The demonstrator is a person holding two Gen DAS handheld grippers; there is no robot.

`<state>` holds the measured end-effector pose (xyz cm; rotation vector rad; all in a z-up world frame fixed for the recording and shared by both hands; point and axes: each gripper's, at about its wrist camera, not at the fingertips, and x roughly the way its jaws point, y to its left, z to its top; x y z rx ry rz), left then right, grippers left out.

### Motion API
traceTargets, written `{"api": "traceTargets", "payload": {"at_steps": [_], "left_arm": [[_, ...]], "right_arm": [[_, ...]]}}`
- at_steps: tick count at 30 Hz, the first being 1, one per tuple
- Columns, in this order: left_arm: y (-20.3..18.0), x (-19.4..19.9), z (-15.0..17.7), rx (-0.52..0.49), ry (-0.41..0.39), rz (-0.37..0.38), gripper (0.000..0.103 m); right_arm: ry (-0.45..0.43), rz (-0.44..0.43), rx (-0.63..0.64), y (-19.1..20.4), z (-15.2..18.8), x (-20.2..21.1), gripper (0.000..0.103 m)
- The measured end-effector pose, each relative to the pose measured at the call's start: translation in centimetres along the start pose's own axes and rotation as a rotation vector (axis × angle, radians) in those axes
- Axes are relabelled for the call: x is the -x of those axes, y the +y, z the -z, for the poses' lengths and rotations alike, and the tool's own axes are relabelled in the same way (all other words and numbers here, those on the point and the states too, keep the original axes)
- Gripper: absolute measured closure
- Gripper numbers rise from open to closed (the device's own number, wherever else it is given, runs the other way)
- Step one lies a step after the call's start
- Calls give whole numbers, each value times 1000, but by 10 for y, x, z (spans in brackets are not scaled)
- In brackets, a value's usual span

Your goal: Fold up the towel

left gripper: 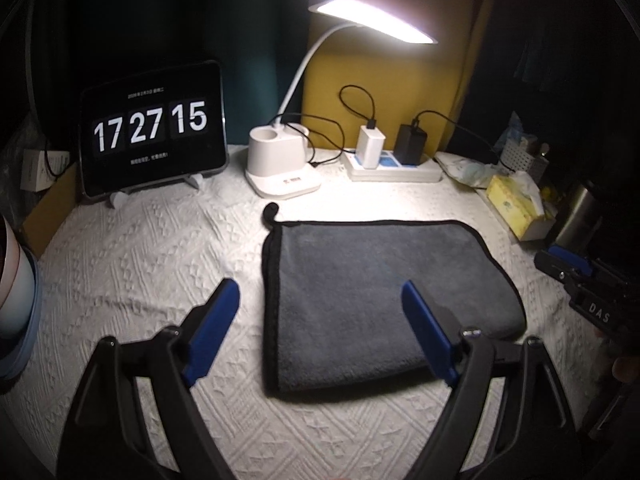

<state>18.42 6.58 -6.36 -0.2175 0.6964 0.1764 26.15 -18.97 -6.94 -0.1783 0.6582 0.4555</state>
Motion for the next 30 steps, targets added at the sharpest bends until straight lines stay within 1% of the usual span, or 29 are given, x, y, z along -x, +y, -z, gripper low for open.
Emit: {"api": "traceTargets", "payload": {"at_steps": [12,20,25,30], "left_arm": [[-9,23,22,-8,-7,18,19],[-9,37,34,3,2,37,19],[-11,44,43,-7,14,42,19],[-15,54,51,-19,7,52,19]], "right_arm": [[2,-15,10,14,20,21,68],[-2,-8,12,19,32,36,68],[-6,-6,17,23,38,45,68],[-11,-5,20,27,44,55,68]]}}
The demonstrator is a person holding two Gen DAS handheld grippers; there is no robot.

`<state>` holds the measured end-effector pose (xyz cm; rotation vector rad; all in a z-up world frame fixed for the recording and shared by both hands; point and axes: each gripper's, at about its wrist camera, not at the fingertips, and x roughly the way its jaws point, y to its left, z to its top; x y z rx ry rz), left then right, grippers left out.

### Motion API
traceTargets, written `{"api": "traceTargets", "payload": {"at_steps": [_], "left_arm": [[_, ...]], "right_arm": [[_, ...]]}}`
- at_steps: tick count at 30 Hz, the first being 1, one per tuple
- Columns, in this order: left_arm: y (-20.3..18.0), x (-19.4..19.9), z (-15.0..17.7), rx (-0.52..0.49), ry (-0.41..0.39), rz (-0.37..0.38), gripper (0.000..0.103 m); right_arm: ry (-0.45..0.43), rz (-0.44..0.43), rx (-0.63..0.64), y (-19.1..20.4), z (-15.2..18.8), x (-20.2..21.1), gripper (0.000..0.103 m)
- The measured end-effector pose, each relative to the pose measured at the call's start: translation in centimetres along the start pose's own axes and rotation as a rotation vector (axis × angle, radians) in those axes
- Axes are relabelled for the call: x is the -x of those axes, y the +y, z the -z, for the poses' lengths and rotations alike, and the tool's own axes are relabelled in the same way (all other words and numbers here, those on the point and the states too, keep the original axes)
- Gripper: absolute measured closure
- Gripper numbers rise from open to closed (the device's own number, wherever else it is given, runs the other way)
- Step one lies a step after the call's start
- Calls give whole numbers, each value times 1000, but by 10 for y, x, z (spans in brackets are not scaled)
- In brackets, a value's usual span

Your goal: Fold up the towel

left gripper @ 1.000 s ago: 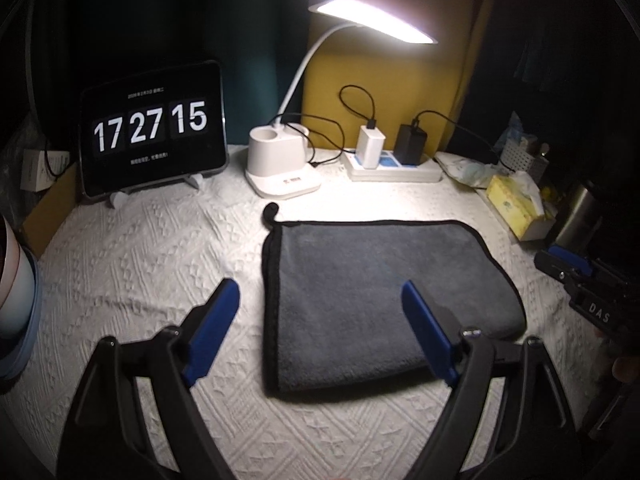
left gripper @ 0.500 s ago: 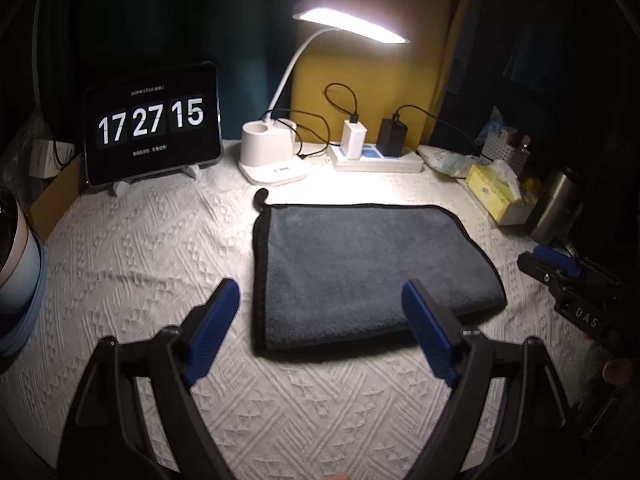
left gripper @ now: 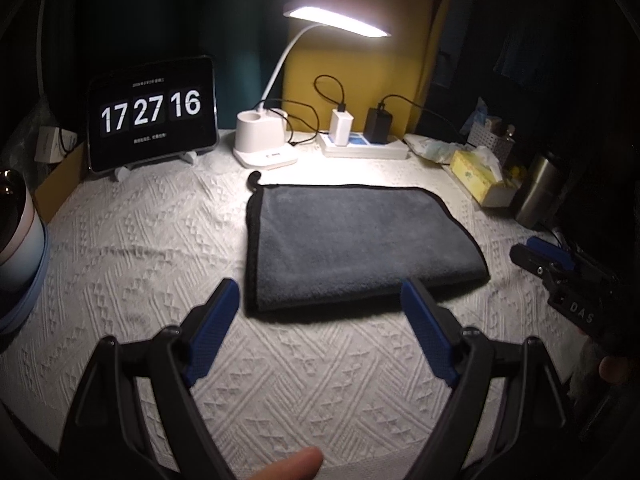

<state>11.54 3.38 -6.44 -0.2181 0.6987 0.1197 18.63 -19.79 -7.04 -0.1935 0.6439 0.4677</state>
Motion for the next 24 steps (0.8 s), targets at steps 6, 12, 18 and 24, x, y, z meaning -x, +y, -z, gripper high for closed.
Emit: {"api": "traceTargets", "payload": {"at_steps": [6,12,18,24], "left_arm": [[-3,13,8,-3,-8,3,19],[-6,29,16,-11,-30,1,19],[-11,45,24,-26,-62,4,19],[-14,60,31,-40,-85,14,19]], "right_arm": [[-12,4,2,4,7,13,68],[-30,5,3,7,14,27,68],[-46,4,7,11,20,42,68],[-65,5,13,16,27,58,68]]}}
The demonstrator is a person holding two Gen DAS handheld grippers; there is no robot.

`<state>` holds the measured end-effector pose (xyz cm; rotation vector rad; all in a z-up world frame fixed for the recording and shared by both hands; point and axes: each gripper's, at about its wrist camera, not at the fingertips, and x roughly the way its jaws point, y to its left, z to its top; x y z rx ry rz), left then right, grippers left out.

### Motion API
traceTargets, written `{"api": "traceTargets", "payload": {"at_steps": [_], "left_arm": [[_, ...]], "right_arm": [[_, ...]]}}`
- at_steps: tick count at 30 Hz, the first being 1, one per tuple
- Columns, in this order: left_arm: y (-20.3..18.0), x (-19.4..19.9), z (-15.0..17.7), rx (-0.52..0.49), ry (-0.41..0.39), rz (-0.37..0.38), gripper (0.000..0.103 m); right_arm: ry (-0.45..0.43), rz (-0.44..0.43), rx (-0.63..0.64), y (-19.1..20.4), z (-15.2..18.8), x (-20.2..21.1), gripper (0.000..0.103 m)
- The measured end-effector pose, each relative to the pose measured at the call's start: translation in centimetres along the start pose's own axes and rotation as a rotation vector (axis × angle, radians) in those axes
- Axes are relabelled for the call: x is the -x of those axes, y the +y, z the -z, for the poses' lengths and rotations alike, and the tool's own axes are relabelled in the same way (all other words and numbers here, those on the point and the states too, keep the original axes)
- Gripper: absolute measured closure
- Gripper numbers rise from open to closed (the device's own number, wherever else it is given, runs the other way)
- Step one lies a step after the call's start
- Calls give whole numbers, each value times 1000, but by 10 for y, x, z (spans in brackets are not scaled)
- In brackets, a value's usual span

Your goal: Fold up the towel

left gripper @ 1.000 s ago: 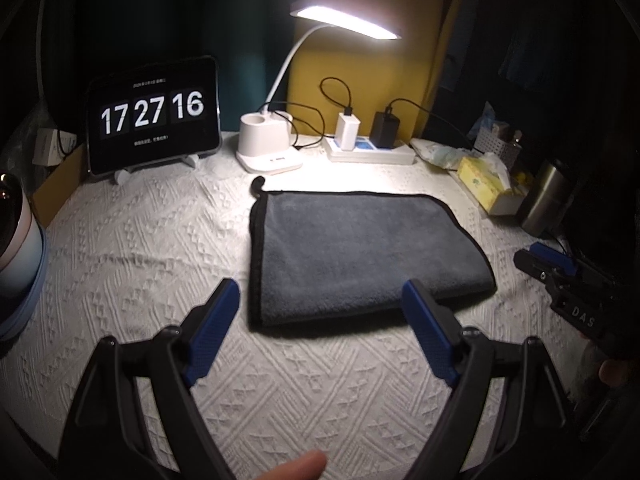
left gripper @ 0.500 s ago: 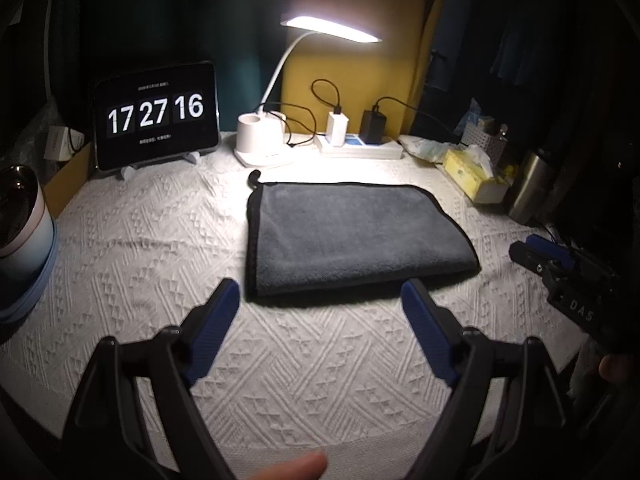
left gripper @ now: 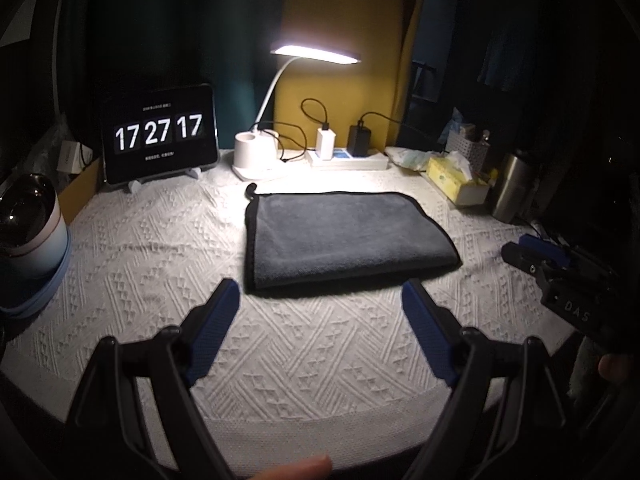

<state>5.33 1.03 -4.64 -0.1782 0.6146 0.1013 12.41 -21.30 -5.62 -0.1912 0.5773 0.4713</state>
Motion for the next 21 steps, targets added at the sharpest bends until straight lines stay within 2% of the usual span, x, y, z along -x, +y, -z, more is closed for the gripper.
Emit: {"api": "traceTargets", "payload": {"at_steps": [10,21], "left_arm": [[-4,26,9,-21,-43,15,19],[-4,58,10,-32,-128,31,19]], "right_arm": [[-32,14,0,5,9,33,68],[-86,8,14,17,12,69,68]]}}
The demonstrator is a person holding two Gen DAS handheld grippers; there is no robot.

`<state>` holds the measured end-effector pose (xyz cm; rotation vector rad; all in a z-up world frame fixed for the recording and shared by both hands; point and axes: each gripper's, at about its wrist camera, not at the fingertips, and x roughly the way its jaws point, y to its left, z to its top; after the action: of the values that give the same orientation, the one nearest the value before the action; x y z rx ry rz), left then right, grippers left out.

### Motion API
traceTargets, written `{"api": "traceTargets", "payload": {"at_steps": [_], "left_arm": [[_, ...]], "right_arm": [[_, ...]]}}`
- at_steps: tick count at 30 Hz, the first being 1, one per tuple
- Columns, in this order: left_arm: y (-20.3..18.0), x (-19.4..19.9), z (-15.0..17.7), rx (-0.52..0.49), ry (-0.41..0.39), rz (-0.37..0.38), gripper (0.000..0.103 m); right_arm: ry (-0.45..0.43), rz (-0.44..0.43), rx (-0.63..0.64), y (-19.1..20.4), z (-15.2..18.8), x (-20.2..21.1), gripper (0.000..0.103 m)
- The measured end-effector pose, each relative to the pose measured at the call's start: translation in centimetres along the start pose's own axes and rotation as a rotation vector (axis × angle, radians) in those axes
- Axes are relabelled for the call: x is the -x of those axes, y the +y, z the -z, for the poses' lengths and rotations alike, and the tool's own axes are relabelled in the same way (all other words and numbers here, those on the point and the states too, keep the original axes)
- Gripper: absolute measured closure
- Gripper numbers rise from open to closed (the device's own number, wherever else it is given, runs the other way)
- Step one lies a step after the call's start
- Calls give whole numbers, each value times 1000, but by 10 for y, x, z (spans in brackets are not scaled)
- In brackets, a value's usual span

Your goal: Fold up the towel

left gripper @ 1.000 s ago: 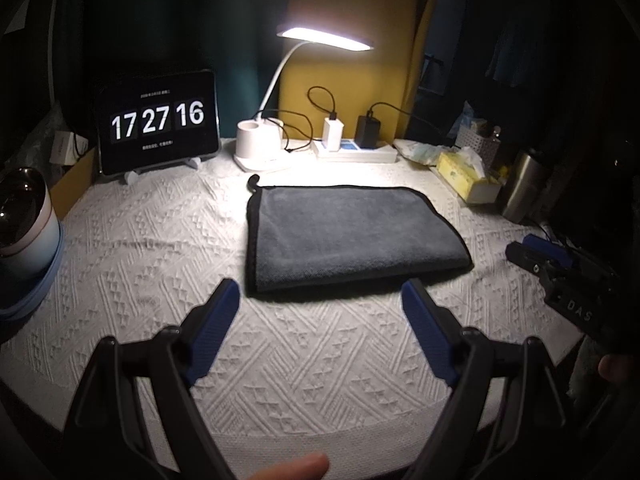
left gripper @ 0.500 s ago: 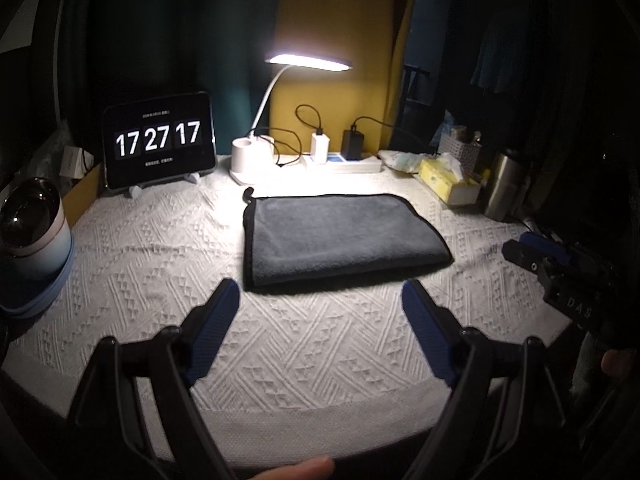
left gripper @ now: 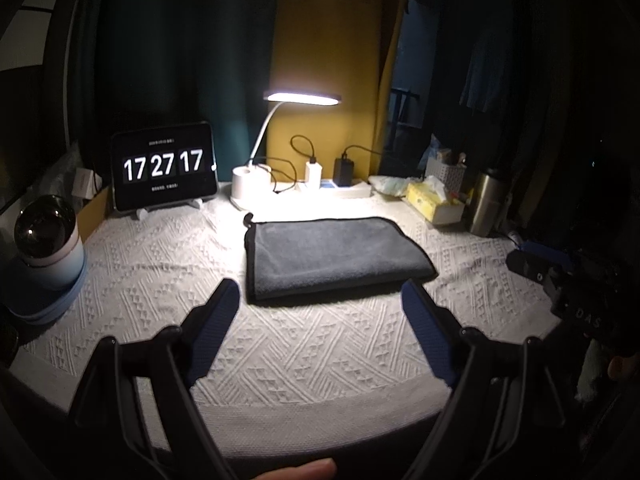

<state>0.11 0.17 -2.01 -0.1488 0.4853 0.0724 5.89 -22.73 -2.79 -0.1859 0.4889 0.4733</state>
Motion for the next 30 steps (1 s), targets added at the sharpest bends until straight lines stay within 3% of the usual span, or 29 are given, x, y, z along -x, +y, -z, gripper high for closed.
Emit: {"api": "traceTargets", "payload": {"at_steps": [10,14,25,30], "left_arm": [[-1,32,-10,-8,-95,5,19],[1,40,-13,-7,-124,1,18],[0,43,-16,-4,-133,0,17],[0,44,-16,-3,-136,3,10]], "right_arm": [[-77,30,3,1,-4,38,67],[-105,33,4,1,-7,46,52],[-119,39,2,-1,-9,50,52],[-118,38,3,-1,-9,51,52]]}}
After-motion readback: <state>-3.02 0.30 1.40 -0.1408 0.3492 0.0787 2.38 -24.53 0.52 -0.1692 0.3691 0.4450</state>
